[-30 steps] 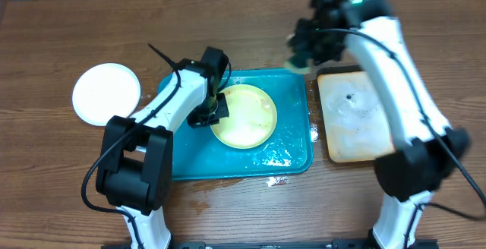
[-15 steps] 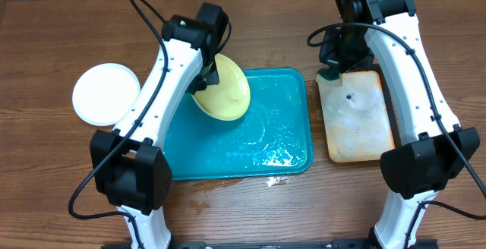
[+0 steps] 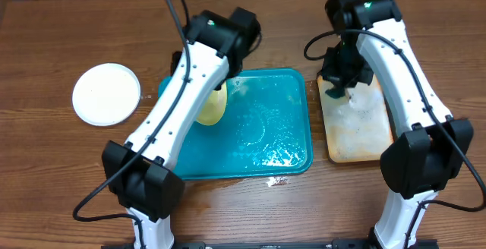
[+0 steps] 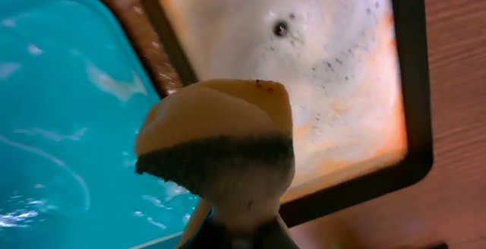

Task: Clean dirty plates on tray and stack at the side
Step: 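Raise the yellow plate upright and carry it left with the left gripper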

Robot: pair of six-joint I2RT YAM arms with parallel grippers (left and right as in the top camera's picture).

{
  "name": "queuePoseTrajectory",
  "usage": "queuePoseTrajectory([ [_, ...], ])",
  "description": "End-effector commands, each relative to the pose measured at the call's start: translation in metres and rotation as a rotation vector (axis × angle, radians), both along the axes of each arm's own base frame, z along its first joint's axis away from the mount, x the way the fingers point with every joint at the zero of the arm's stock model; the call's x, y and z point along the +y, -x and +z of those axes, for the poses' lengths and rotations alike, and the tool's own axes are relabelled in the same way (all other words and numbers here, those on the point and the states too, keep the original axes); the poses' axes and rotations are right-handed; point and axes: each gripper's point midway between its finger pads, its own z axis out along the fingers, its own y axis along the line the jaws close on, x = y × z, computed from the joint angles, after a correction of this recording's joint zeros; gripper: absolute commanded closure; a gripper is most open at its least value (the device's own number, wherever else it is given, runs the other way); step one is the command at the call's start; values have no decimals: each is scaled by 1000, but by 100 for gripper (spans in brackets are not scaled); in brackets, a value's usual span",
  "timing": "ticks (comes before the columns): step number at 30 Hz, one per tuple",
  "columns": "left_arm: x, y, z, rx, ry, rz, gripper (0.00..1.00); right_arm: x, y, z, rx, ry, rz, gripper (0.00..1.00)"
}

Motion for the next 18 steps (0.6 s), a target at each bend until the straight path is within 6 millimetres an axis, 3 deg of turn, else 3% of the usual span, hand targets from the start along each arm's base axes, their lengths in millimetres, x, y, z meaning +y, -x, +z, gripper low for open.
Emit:
queuePoseTrajectory([
  [1,1,-10,21,-107,-101,-13,96,-13,7,-12,31,40,-30,96],
  [9,-13,-14,42,-158,-241,-123,96,-39,20,-35,105,52,-93,96],
  [18,-29,-15,60,-232,-339,-193,96,-64,29,-45,149,55,-161,96],
])
